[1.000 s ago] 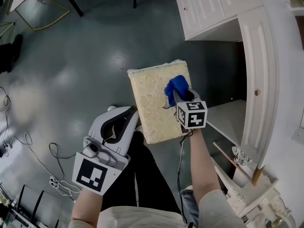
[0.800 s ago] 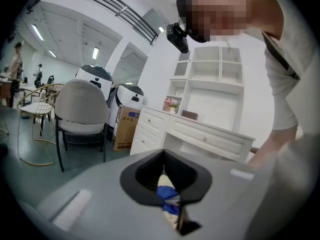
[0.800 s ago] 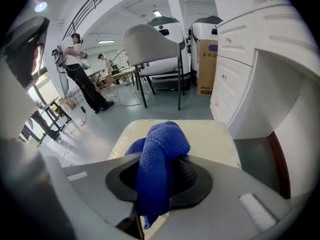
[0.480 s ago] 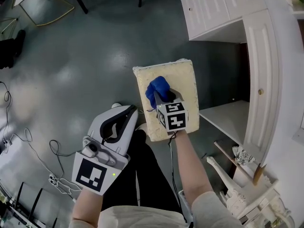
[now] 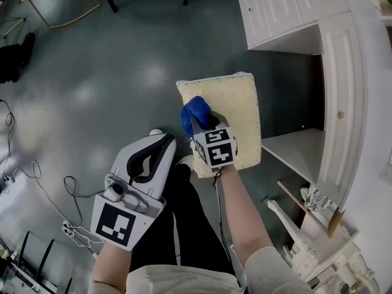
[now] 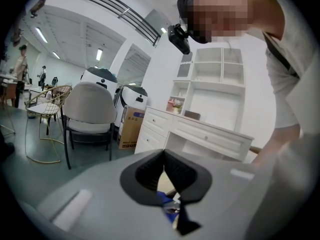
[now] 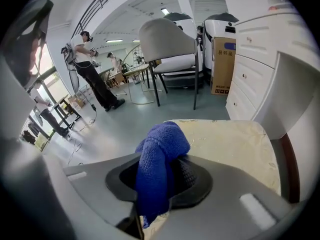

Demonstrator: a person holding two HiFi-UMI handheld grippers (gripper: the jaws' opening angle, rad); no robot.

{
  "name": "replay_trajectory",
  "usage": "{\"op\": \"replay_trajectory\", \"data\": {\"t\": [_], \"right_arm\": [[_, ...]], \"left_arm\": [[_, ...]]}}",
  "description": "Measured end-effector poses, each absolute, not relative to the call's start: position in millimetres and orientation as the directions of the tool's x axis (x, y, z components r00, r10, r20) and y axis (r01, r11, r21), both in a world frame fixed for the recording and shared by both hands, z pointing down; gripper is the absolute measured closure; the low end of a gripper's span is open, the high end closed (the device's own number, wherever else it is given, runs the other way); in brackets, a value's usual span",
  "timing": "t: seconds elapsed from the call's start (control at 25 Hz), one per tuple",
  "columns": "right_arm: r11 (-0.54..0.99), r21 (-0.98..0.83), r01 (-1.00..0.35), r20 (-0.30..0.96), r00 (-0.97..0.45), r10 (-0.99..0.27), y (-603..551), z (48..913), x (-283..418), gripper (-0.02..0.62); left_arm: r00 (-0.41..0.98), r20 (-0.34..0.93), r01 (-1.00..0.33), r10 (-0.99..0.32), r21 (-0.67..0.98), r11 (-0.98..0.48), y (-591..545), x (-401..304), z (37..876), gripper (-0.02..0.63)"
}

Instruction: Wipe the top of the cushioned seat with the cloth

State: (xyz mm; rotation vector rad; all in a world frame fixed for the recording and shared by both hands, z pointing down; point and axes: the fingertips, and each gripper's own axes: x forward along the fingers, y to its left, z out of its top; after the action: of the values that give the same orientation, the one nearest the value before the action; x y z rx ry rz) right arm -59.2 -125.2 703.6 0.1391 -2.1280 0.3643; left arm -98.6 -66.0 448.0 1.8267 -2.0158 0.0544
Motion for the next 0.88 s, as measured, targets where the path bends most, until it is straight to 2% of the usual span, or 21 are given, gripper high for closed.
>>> {"op": "replay_trajectory", "data": {"t": [0.88], "right_arm": [[0.933, -0.211, -0.291, 0.850, -0.526, 0.028, -96.2, 704.9, -7.3, 0.486]], "left_arm": [[-0.005, 0.317, -0.963, -0.948, 0.253, 0.089, -53.4, -91.8, 440.5, 0.606]]}}
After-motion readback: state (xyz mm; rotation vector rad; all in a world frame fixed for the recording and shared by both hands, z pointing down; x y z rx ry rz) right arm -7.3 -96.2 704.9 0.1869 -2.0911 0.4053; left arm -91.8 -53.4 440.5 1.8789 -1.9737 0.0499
